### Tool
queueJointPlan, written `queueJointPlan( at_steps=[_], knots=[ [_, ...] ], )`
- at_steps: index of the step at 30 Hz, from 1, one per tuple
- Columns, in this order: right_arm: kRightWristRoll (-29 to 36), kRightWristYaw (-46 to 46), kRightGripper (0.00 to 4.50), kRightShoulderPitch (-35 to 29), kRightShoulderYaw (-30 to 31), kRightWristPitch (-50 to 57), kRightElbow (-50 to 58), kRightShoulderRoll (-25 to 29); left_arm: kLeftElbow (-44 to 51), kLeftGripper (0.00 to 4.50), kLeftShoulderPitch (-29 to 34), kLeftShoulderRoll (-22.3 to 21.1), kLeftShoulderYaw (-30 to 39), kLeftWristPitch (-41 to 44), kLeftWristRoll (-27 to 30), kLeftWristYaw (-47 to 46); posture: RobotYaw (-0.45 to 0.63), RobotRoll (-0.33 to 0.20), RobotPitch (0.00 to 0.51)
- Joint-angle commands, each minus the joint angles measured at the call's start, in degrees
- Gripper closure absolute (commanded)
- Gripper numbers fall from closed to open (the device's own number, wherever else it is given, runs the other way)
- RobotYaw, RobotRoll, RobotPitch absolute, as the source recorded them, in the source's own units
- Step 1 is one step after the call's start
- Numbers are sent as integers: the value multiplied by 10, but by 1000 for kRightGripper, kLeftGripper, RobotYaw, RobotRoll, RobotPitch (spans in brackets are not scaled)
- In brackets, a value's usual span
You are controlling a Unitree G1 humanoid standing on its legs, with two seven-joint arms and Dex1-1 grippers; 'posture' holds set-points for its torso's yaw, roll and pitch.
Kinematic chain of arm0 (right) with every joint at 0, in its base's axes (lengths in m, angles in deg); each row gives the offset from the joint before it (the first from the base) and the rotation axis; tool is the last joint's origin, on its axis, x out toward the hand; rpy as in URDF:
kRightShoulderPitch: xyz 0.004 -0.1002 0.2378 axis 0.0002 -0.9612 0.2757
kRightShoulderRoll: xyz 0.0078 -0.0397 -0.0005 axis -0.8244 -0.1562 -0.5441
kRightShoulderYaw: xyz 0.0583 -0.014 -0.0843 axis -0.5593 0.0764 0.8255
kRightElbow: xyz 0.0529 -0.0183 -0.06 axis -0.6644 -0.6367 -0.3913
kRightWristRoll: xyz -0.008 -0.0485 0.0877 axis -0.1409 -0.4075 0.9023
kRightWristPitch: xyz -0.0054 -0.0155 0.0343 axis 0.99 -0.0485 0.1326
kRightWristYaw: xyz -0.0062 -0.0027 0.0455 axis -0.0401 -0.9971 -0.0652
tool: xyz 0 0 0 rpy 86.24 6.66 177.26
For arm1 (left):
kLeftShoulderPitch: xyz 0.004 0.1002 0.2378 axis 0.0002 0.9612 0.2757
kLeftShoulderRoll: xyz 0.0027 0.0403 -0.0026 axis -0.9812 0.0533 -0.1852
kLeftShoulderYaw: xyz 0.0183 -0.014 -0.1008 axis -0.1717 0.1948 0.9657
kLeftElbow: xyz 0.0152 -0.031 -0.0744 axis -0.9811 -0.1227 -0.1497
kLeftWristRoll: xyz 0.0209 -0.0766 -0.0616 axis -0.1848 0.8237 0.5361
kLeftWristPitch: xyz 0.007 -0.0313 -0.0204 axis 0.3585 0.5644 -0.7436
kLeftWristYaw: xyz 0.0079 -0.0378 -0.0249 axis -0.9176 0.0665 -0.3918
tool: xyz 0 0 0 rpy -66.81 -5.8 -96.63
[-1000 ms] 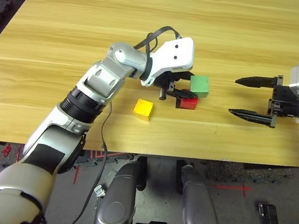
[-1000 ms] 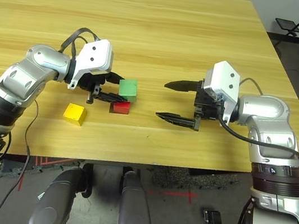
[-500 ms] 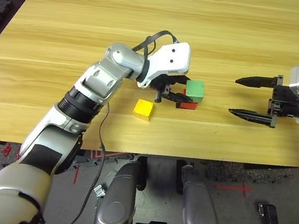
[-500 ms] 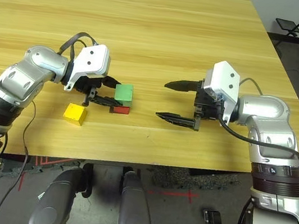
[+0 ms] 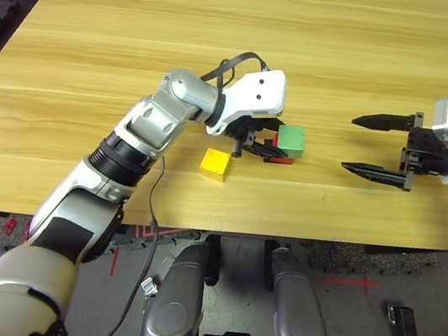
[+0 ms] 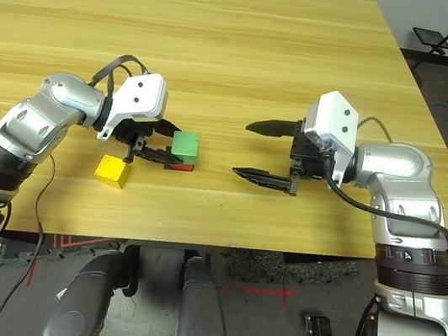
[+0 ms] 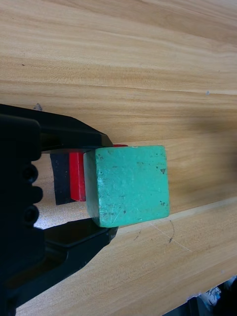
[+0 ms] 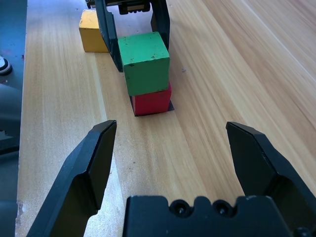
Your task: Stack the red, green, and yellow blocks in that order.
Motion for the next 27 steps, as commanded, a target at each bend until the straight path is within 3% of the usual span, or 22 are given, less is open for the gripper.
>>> queueJointPlan(
  at_steps=[1,12,19,27],
  knots=[
    [7,-3,0,-3,1,-1,6,-2,-1,2486,7,-3,-8,-1,-7,3,131,78,282],
    [5,-4,0,-1,5,-3,3,-9,7,2486,13,-5,-10,9,-7,2,135,79,282],
    [5,-6,0,-2,6,-3,4,-9,14,98,15,-8,-14,24,-6,7,135,78,286],
    [8,-8,0,-6,7,3,10,-10,8,38,9,-10,-12,39,-8,6,136,79,287]
  ],
)
